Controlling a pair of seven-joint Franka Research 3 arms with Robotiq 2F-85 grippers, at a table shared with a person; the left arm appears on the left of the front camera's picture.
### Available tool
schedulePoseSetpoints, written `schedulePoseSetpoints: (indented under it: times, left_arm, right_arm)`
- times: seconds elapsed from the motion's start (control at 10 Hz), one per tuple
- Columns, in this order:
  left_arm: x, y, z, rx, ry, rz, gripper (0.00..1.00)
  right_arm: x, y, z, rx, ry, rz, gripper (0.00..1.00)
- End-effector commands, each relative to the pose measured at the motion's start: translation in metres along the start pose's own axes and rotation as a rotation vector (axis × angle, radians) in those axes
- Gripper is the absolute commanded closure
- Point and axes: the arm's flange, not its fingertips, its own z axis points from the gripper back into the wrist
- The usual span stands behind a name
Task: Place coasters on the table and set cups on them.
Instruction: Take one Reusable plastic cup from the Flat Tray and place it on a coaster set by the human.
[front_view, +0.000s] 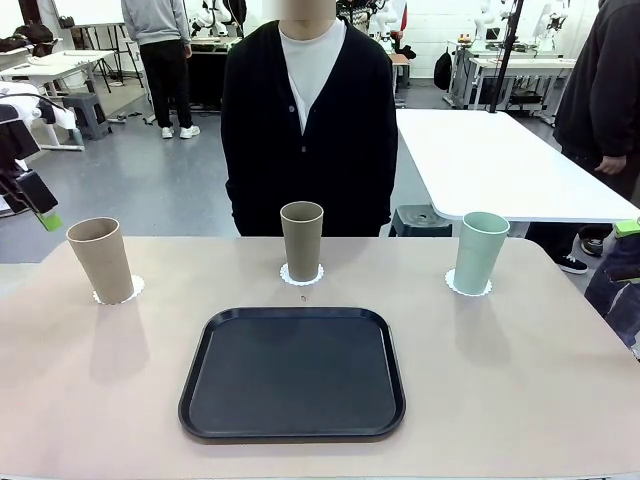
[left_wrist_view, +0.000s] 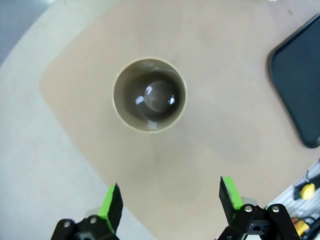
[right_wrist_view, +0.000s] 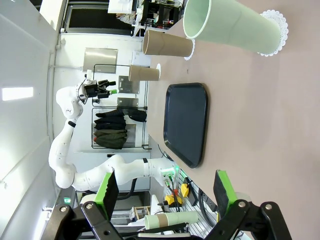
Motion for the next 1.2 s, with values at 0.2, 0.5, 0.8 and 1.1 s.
schedulePoseSetpoints:
  times: [0.2, 0.5, 0.8, 1.1]
  left_arm:
    - [-0.004, -0.002, 0.0, -0.027, -0.018, -0.02, 0.0]
    - [-0.001, -0.001, 0.0, -0.006, -0.004, -0.004, 0.0]
    - [-0.073, -0.014, -0.016, -0.741, -0.274, 0.182, 0.0]
    - [-0.148, 0.016, -0.024, -0.938, -0.422, 0.313, 0.0]
  right_arm:
    - [-0.001, 0.001, 0.001, -0.005, 0.006, 0.002, 0.0]
    - [-0.001, 0.001, 0.001, -0.005, 0.006, 0.002, 0.0]
    - [-0.001, 0.001, 0.001, -0.005, 0.006, 0.002, 0.0]
    - [-0.001, 0.001, 0.001, -0.005, 0.006, 0.002, 0.0]
